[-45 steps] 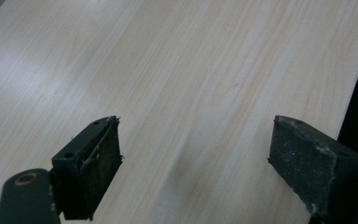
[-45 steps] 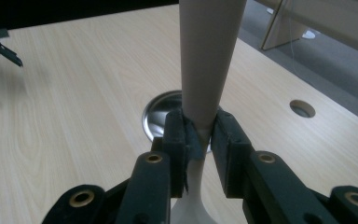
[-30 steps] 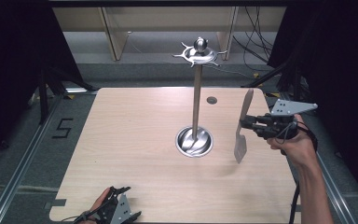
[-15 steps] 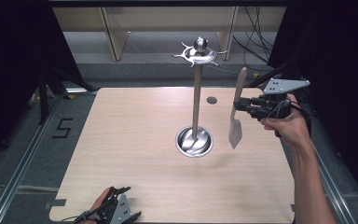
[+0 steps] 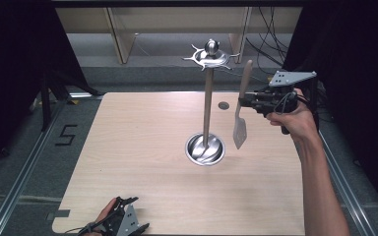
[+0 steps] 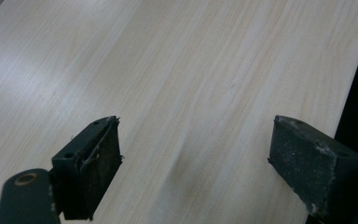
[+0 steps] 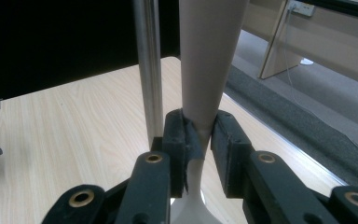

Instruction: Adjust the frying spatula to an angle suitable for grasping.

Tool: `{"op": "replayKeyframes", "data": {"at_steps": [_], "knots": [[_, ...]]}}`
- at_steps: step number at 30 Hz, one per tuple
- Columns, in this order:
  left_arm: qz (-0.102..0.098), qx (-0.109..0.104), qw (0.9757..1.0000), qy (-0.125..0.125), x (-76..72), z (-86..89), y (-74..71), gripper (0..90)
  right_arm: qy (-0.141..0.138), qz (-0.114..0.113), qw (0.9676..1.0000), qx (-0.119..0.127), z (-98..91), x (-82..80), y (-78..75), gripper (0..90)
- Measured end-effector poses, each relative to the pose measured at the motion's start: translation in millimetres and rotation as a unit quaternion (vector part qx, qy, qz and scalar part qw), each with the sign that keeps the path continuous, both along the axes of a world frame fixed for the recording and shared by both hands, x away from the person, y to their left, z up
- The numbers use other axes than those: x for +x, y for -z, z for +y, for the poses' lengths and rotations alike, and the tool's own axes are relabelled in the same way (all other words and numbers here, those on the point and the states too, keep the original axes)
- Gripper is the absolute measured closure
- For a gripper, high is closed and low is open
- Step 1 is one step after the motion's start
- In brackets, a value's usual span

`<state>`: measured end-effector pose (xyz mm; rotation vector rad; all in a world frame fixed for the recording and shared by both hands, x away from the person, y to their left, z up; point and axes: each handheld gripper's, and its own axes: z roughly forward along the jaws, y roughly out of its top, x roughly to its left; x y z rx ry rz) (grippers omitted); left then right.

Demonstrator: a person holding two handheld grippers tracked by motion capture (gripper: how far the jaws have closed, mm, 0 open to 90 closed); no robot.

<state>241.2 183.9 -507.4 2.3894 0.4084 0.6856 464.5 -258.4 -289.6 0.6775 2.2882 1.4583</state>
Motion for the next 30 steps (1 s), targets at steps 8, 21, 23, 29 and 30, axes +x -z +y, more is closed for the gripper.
{"op": "replayKeyframes", "data": {"at_steps": [8,21,23,29,30], "knots": [[0.0,0.003,1.0,0.002,-0.2,0.2,-0.5,15.7,-0.007,0.012,0.9999,-0.006,4.0,11.7,-5.2,76.7],[-0.004,-0.001,1.0,-0.002,-0.4,-0.1,0.0,15.7,-0.015,0.016,0.9997,0.005,11.9,24.0,-5.7,76.7],[-0.004,-0.001,1.0,-0.002,-0.5,-0.2,-0.2,15.7,-0.02,0.015,0.9997,0.003,12.6,25.0,-5.7,76.7],[0.005,0.001,1.0,0.0,-0.7,-0.1,-0.9,15.7,-0.031,0.021,0.9993,0.004,12.5,27.7,-7.3,76.7],[-0.004,-0.002,1.0,-0.002,-0.4,-0.3,-0.1,15.7,-0.033,0.018,0.9992,0.012,12.9,28.3,-7.1,76.7]]}}
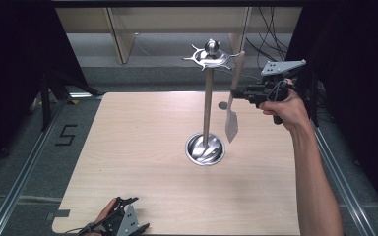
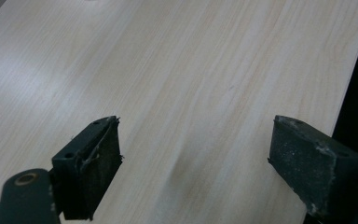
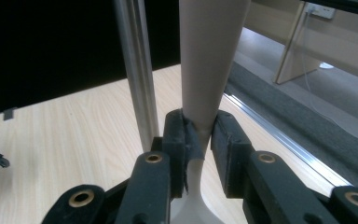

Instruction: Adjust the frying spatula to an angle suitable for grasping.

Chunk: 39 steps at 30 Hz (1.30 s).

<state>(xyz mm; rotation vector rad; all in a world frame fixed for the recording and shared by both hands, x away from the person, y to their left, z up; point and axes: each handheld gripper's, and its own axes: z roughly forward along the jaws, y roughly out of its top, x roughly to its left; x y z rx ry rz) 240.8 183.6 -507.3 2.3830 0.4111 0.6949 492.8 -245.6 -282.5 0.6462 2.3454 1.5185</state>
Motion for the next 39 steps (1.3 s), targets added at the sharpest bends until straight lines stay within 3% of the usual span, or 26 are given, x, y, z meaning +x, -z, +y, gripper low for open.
{"op": "replayKeyframes", "data": {"at_steps": [4,6,7,9,10,12,13,19,20,24,26,32,33,35,37,39], "knots": [[-0.004,0.004,1.0,-0.002,0.1,0.1,-0.4,15.7,-0.005,0.006,1.0,0.004,-0.2,2.3,-0.1,76.7],[0.005,0.004,1.0,0.002,-0.4,0.4,-1.4,15.7,-0.01,0.02,0.9998,-0.001,-0.6,3.1,-0.8,76.7],[0.006,0.003,1.0,0.002,-0.3,0.3,-1.2,15.7,-0.007,0.011,0.9999,0.003,0.7,5.2,-0.1,76.7],[0.006,0.003,1.0,0.002,-0.4,0.3,-1.2,15.7,-0.012,0.017,0.9998,0.002,1.0,5.0,-0.8,76.7],[0.001,0.005,1.0,0.001,0.1,0.4,-1.1,15.7,-0.014,0.007,0.9999,0.001,2.5,6.3,-1.7,76.7],[0.004,0.006,1.0,0.002,-0.2,0.5,-1.6,15.7,-0.02,0.015,0.9997,-0.008,3.2,6.8,-3.6,76.6],[-0.008,0.003,0.9999,-0.005,-0.2,-0.3,0.3,15.7,-0.02,0.015,0.9997,-0.008,3.2,6.8,-3.6,76.6],[0.001,0.002,1.0,0.004,0.6,-0.5,0.3,15.7,-0.026,0.016,0.9995,-0.004,6.8,12.0,-1.4,76.6],[0.001,0.001,1.0,0.004,0.6,-0.6,0.5,15.7,-0.031,0.031,0.9989,-0.013,6.4,12.0,-1.7,76.6],[-0.001,0.002,1.0,0.001,0.6,-0.4,0.5,15.7,-0.03,0.018,0.9994,-0.004,8.8,14.0,-1.6,76.6],[0.002,-0.002,1.0,0.0,0.0,-0.4,0.4,15.7,-0.032,0.025,0.9991,-0.014,8.2,13.8,-3.6,76.6],[0.001,0.004,1.0,0.002,0.5,-0.4,0.5,15.7,-0.027,0.021,0.9993,-0.013,8.6,11.0,-3.0,76.5],[0.003,0.002,1.0,0.003,0.3,-0.5,0.6,15.7,-0.03,0.03,0.9989,-0.021,7.6,9.9,-4.0,76.6],[0.003,0.002,1.0,0.004,0.3,-0.7,0.5,15.7,-0.031,0.019,0.9991,-0.02,7.2,9.9,-4.2,76.6],[-0.006,0.001,1.0,-0.001,0.3,-1.0,1.1,15.7,-0.028,0.023,0.9991,-0.022,6.8,7.2,-5.6,76.6],[-0.002,0.002,1.0,0.001,0.5,-0.6,0.7,15.7,-0.026,0.023,0.9991,-0.025,6.5,5.2,-5.9,76.6]]}}
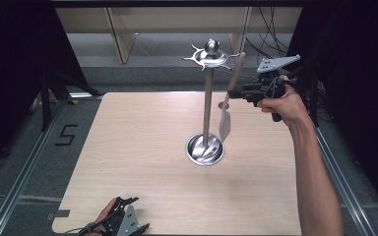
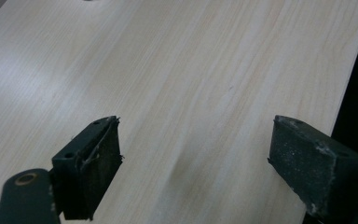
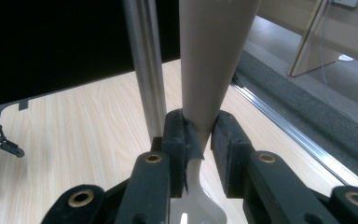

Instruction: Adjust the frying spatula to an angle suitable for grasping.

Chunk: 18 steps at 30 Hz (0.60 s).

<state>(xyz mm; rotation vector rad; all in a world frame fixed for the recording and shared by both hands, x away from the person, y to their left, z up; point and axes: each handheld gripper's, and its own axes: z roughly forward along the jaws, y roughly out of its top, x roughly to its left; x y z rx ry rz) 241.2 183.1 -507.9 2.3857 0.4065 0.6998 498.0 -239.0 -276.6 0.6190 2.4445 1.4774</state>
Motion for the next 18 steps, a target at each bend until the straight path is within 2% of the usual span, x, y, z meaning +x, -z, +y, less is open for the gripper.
{"op": "replayKeyframes", "data": {"at_steps": [1,3,4,11,12,13,14,18], "knots": [[0.005,-0.003,1.0,0.0,-0.3,0.5,-0.5,15.7,0.0,-0.015,0.9999,0.004,0.0,-0.6,0.7,76.6],[-0.002,0.0,1.0,-0.002,-0.7,0.5,-0.5,15.7,-0.003,-0.009,1.0,-0.001,-2.1,-5.7,-0.6,76.6],[-0.002,0.005,1.0,-0.001,-0.6,0.6,-0.9,15.7,0.004,-0.017,0.9998,0.003,-2.2,-8.2,-0.3,76.6],[0.003,0.001,1.0,0.003,-0.9,0.3,-1.0,15.7,-0.006,-0.021,0.9995,-0.023,-1.5,-29.3,-4.5,76.6],[0.003,0.0,1.0,0.003,-0.6,0.2,-0.8,15.7,-0.005,-0.028,0.9992,-0.026,-0.2,-32.1,-4.7,76.6],[0.002,0.002,1.0,0.001,-0.5,0.2,-0.8,15.7,-0.004,-0.022,0.9993,-0.031,1.4,-36.3,-5.6,76.6],[0.004,0.005,1.0,0.001,-0.4,0.3,-1.1,15.7,-0.002,-0.035,0.9989,-0.03,3.1,-38.0,-5.8,76.6],[0.004,0.001,1.0,0.003,-0.6,0.3,-0.8,15.8,0.0,-0.025,0.9988,-0.042,9.8,-49.9,-10.3,76.6]]}}
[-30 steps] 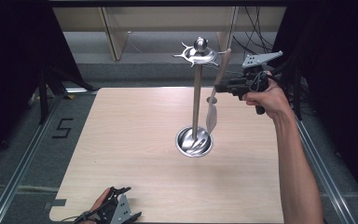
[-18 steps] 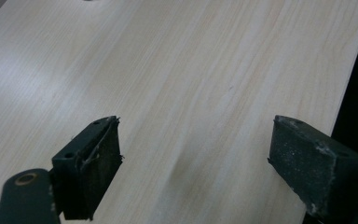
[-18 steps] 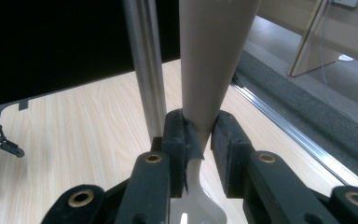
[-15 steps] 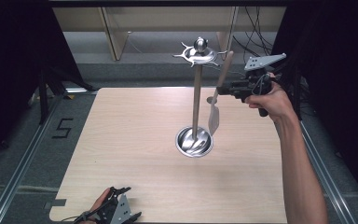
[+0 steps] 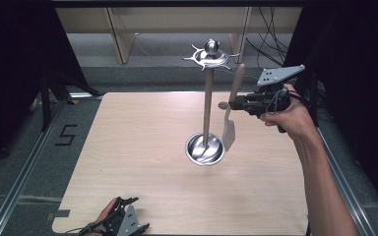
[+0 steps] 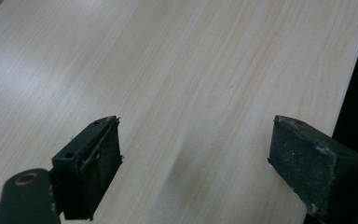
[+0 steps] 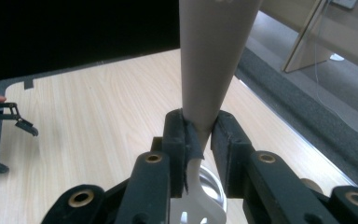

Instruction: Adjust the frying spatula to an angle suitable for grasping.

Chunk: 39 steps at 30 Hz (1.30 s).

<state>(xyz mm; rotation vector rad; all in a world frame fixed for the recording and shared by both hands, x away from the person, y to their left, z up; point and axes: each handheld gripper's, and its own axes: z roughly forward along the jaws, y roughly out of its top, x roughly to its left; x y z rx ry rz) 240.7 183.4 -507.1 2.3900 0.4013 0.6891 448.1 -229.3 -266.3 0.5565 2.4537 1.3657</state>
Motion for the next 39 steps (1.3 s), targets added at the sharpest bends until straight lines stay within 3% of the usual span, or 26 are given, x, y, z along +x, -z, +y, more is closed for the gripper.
{"op": "replayKeyframes", "data": {"at_steps": [7,12,13,15,17,19,22,31,34,38,39], "knots": [[0.001,0.0,1.0,0.0,-0.4,-0.2,-0.1,15.7,0.0,-0.003,0.9999,-0.011,8.8,-9.0,-1.8,76.6],[0.0,0.001,1.0,0.0,-0.1,-0.1,0.1,15.7,0.004,0.0,0.9998,-0.018,12.5,-7.6,-3.5,76.6],[-0.001,0.0,1.0,-0.002,0.0,-0.2,0.2,15.7,0.01,0.01,0.9996,-0.023,12.9,-7.2,-5.0,76.6],[0.002,0.002,1.0,-0.001,-0.2,-0.1,0.0,15.7,0.014,0.003,0.9996,-0.025,13.3,-5.6,-5.2,76.6],[0.001,0.001,1.0,0.0,-0.3,-0.1,0.2,15.7,0.014,0.014,0.9993,-0.031,14.2,-4.9,-6.9,76.6],[0.0,0.0,1.0,-0.001,-0.2,-0.1,-0.1,15.7,0.018,0.005,0.9994,-0.03,15.9,-3.1,-7.8,76.6],[-0.005,0.002,1.0,-0.005,-0.4,-0.2,0.3,15.7,0.014,0.01,0.9993,-0.034,17.9,-3.4,-10.7,76.6],[0.0,-0.001,1.0,-0.001,0.2,-0.8,1.2,15.7,0.025,0.023,0.9983,-0.048,22.7,-6.5,-12.6,76.5],[-0.001,0.0,1.0,-0.002,0.1,-0.7,0.9,15.7,0.024,0.016,0.9983,-0.05,23.1,-5.2,-12.6,76.5],[0.009,0.003,0.9999,0.006,0.2,-0.1,-0.2,15.7,0.029,0.02,0.998,-0.052,26.1,-4.6,-11.5,76.5],[-0.006,-0.002,1.0,-0.005,0.0,-1.1,1.8,15.7,0.033,0.022,0.9979,-0.051,26.8,-5.1,-11.4,76.5]]}}
